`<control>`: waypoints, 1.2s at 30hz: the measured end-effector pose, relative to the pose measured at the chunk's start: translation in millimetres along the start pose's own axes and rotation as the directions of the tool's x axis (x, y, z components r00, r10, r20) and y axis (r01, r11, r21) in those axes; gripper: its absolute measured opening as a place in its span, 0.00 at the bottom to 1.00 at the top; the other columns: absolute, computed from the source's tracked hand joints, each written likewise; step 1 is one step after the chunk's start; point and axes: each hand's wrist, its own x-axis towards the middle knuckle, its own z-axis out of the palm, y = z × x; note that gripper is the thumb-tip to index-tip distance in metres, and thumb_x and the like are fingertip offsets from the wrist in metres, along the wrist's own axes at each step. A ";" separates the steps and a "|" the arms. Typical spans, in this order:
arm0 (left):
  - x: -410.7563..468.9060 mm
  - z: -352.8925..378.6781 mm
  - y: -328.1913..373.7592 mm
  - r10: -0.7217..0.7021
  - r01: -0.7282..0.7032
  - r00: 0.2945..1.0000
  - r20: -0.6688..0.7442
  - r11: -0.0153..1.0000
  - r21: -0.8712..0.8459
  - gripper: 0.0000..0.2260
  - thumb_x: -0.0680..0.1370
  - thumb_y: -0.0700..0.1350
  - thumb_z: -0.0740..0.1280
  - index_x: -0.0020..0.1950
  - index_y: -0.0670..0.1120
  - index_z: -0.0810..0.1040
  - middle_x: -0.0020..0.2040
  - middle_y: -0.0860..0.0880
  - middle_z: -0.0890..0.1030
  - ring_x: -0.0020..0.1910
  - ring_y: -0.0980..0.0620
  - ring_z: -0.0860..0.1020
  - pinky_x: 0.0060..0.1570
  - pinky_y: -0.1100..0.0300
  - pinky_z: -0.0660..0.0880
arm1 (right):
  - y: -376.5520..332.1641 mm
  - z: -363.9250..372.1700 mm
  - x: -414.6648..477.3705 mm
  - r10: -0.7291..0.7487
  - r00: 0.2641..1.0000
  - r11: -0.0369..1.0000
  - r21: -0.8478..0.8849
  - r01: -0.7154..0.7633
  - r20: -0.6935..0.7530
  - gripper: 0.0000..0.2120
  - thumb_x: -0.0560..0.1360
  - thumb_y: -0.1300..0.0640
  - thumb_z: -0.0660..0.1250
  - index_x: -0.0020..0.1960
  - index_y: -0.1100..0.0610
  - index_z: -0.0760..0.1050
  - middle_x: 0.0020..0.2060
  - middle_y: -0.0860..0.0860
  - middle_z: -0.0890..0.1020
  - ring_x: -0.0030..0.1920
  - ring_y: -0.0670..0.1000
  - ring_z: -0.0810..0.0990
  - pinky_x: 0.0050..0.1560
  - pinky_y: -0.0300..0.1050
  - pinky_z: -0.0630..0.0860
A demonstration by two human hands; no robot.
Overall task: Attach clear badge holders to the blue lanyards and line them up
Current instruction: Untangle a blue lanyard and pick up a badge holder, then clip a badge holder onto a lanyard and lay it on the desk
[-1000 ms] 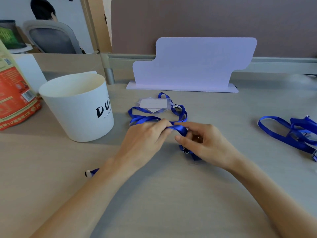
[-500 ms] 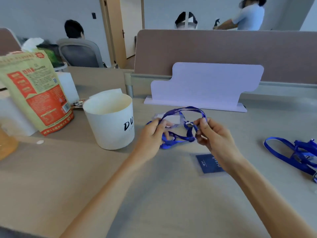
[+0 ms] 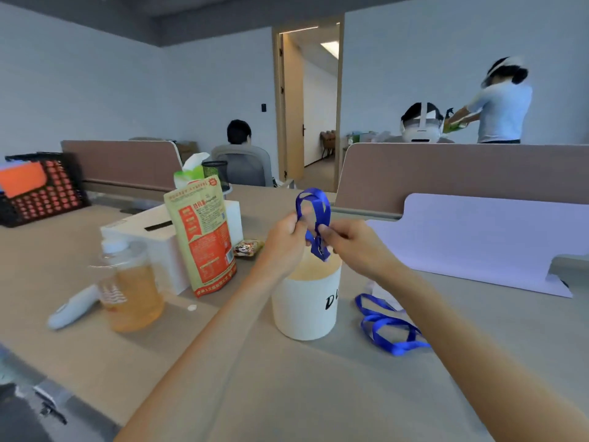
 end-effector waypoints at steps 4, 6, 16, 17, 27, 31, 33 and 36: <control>13.9 -11.8 -18.0 -0.027 0.002 0.996 0.088 0.959 0.282 0.10 0.83 0.47 0.54 0.49 0.47 0.74 0.39 0.47 0.77 0.42 0.46 0.75 0.40 0.56 0.68 | 3.5 16.8 15.9 0.049 0.998 0.988 -0.151 -0.043 0.034 0.17 0.80 0.53 0.59 0.37 0.60 0.77 0.34 0.58 0.78 0.33 0.51 0.70 0.34 0.43 0.65; 15.2 -15.7 -25.8 -0.045 -0.020 0.989 0.142 0.906 0.423 0.08 0.81 0.45 0.58 0.53 0.45 0.76 0.44 0.46 0.79 0.45 0.46 0.76 0.42 0.56 0.69 | 8.1 22.7 18.7 0.092 0.994 0.969 -0.234 -0.076 0.061 0.15 0.79 0.51 0.61 0.42 0.60 0.78 0.35 0.56 0.79 0.36 0.52 0.73 0.38 0.44 0.68; 2.7 -18.4 -23.6 0.013 -0.089 0.984 0.177 0.898 0.431 0.26 0.74 0.42 0.69 0.71 0.53 0.68 0.61 0.54 0.78 0.55 0.53 0.76 0.48 0.61 0.71 | 22.6 4.9 -5.7 0.082 0.994 0.972 -0.214 -0.095 -0.070 0.10 0.74 0.50 0.68 0.54 0.50 0.81 0.50 0.44 0.84 0.55 0.47 0.80 0.62 0.52 0.74; -2.8 -10.8 -17.0 0.063 -0.126 0.983 0.174 0.918 0.377 0.22 0.75 0.42 0.67 0.68 0.53 0.71 0.59 0.55 0.79 0.53 0.54 0.76 0.46 0.62 0.71 | 21.8 1.3 -13.7 0.067 0.993 0.980 -0.178 -0.084 -0.102 0.10 0.75 0.52 0.68 0.55 0.51 0.82 0.51 0.45 0.84 0.55 0.47 0.80 0.61 0.49 0.74; -61.1 115.4 21.3 0.178 -0.166 0.958 0.226 0.984 -0.071 0.13 0.78 0.38 0.60 0.58 0.51 0.77 0.46 0.56 0.81 0.47 0.61 0.78 0.47 0.68 0.74 | 61.0 -63.2 -111.4 0.154 0.888 0.984 -0.014 -0.178 -0.434 0.10 0.78 0.58 0.62 0.55 0.53 0.80 0.46 0.42 0.82 0.46 0.35 0.78 0.42 0.23 0.70; -81.2 178.4 20.4 0.160 -0.120 0.930 0.331 0.983 -0.137 0.12 0.79 0.38 0.61 0.57 0.50 0.78 0.46 0.56 0.82 0.49 0.58 0.79 0.50 0.66 0.74 | 95.7 -93.0 -156.5 0.261 0.816 0.961 0.059 -0.270 -0.516 0.10 0.79 0.57 0.62 0.57 0.53 0.77 0.47 0.46 0.83 0.49 0.38 0.79 0.43 0.23 0.71; -90.9 205.9 20.5 0.178 -0.135 0.896 0.407 0.982 -0.132 0.12 0.79 0.39 0.60 0.59 0.50 0.77 0.46 0.57 0.81 0.48 0.60 0.79 0.48 0.70 0.72 | 112.5 -106.1 -178.7 0.299 0.789 0.944 0.044 -0.328 -0.537 0.10 0.78 0.57 0.62 0.58 0.53 0.77 0.48 0.47 0.84 0.49 0.39 0.79 0.45 0.25 0.71; -100.2 236.4 20.1 0.211 -0.165 0.834 0.510 0.977 -0.135 0.11 0.80 0.41 0.60 0.60 0.52 0.76 0.48 0.58 0.81 0.45 0.62 0.77 0.44 0.72 0.71 | 133.4 -123.9 -209.0 0.335 0.766 0.918 0.008 -0.396 -0.548 0.11 0.79 0.57 0.61 0.59 0.53 0.76 0.49 0.47 0.83 0.50 0.40 0.79 0.47 0.27 0.70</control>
